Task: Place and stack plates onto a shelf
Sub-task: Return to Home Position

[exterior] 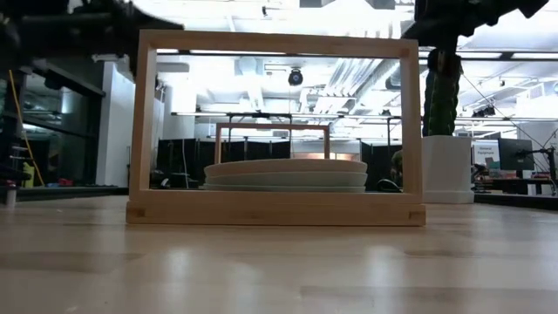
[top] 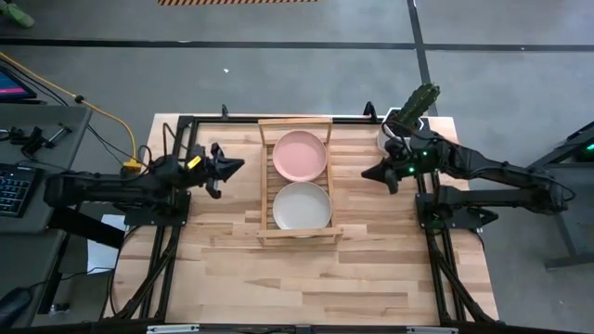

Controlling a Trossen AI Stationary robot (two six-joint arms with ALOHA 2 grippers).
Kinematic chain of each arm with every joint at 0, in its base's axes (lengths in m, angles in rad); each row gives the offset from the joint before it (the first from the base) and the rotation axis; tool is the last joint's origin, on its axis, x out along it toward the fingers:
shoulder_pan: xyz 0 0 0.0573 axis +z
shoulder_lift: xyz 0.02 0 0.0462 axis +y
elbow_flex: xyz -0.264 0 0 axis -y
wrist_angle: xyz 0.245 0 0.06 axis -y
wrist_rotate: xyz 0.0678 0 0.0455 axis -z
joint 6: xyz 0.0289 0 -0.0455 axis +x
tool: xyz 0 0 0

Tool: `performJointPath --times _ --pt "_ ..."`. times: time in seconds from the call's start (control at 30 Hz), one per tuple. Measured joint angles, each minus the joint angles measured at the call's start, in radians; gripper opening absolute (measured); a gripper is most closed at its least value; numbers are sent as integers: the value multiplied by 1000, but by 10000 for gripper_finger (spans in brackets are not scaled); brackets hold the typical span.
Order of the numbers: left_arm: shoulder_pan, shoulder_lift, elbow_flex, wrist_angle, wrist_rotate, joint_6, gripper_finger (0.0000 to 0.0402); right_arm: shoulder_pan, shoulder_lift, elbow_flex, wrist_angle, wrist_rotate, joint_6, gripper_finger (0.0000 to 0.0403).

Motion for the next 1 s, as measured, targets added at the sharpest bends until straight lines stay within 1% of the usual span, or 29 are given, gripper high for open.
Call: performJointPath --times 0.13,0.23,0.37,0.47,0.6,0.7,0.83,0.93,1.0 --pt "-26 -79 -73 -6 -28 -34 0 0 0 18 0 0 11 0" --pt "-70 -121 -113 -7 -58 -44 0 1 -5 25 -3 0 28 0" --pt "-137 -166 -163 -9 -129 -35 0 1 -30 26 -11 0 54 0" --pt "-173 -187 -162 -59 -160 -10 0 1 -57 26 -18 0 54 0" --pt "-186 -201 -162 -54 -163 27 0 1 -101 26 -53 6 49 0" --pt "-186 -201 -162 -56 -162 21 0 2 -142 25 -96 8 11 0" --pt "-186 -201 -162 -57 -162 -29 1 2 -227 -12 -105 9 -56 0" --pt "-186 -201 -162 -59 -162 -36 1 8 -304 -73 -46 10 -57 0" --pt "-186 -200 -162 -59 -162 -34 1 31 -351 -128 50 11 -53 0"
